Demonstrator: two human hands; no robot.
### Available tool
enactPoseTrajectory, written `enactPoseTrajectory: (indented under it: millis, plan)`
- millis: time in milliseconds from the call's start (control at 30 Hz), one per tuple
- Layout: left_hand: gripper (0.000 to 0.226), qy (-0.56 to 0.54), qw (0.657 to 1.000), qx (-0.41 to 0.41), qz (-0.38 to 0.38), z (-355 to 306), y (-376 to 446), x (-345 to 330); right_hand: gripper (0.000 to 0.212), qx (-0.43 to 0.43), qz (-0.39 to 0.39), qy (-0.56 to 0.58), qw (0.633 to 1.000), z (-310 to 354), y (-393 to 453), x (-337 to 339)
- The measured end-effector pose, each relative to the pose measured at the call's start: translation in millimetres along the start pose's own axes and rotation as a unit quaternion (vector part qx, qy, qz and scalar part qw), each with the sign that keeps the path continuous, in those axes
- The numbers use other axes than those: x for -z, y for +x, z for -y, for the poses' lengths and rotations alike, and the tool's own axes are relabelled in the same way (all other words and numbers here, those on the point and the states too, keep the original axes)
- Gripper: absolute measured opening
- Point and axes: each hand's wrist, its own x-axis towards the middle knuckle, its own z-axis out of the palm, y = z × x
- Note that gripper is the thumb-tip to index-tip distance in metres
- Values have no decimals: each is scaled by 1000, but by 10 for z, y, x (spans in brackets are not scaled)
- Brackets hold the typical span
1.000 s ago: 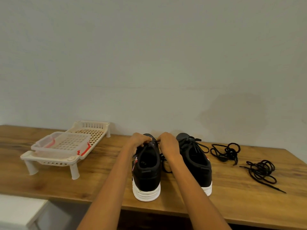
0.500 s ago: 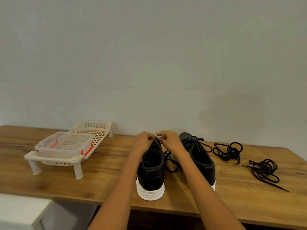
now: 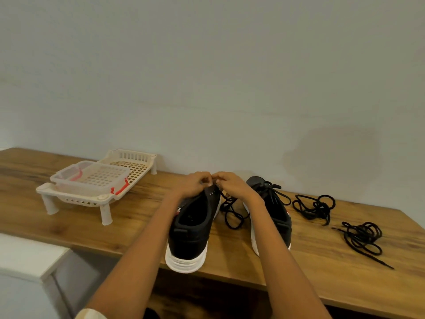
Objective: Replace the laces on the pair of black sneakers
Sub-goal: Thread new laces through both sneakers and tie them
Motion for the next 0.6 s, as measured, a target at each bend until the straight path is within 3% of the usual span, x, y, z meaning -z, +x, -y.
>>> enactPoseTrajectory:
  millis: [67, 133, 200, 300, 333, 400, 500, 600]
  plan:
    - [7, -90, 991, 55, -85, 43, -9, -22, 32, -4, 20, -6, 1000, -12, 27, -40]
    - [7, -252, 942, 137, -176, 100, -10, 2, 29, -8, 14, -2, 1000, -40, 37, -41]
    - [7, -387, 861, 185, -275, 160, -10, 109, 28, -11, 14, 23, 1000, -79, 49, -25]
    - [14, -553, 706, 173, -406, 242, -19, 387, 28, -21, 14, 36, 999, -110, 61, -5]
    - [17, -575, 674, 166, -434, 249, -34, 469, 28, -22, 10, 37, 999, -111, 69, -6]
    - [16, -582, 661, 153, -448, 234, -49, 537, 36, -15, 4, 33, 999, -91, 71, -24]
    - [12, -597, 681, 127, -404, 126, -39, 483, 19, 7, -36, 33, 999, -37, 80, -107]
    - [13, -635, 679, 99, -355, 25, -29, 421, 16, 18, -76, 39, 996, 71, 112, -170]
